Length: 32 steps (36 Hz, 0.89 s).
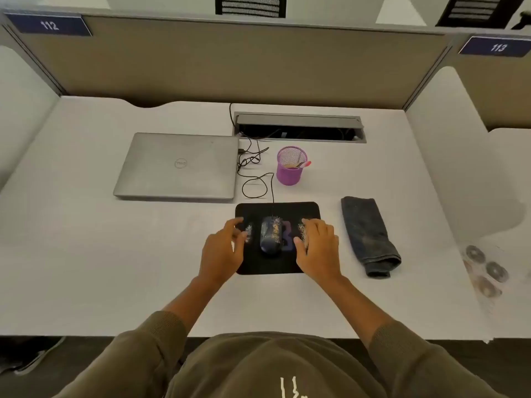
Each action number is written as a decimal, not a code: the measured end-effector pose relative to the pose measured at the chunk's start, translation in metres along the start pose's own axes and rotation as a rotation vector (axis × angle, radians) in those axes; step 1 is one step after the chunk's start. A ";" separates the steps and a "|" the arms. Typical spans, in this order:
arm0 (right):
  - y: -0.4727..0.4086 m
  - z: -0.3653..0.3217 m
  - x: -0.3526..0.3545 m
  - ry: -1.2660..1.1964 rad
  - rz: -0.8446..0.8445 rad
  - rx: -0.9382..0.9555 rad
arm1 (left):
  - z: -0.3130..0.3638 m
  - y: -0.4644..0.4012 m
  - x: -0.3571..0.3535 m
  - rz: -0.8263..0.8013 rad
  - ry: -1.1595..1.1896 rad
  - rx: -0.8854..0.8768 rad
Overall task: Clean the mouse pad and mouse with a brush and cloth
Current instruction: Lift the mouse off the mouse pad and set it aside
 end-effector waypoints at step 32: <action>0.002 0.012 -0.076 -0.472 -0.209 -0.465 | -0.023 -0.001 -0.071 -0.131 0.167 0.302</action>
Point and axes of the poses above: each hand's wrist, its own y-axis away from the middle knuckle, its own x-axis out of the back of the hand, z = x × y, the point moved 9 cm from there along -y, towards the middle knuckle, and after that the axes turned 1 degree about x, right-handed, at the moved point
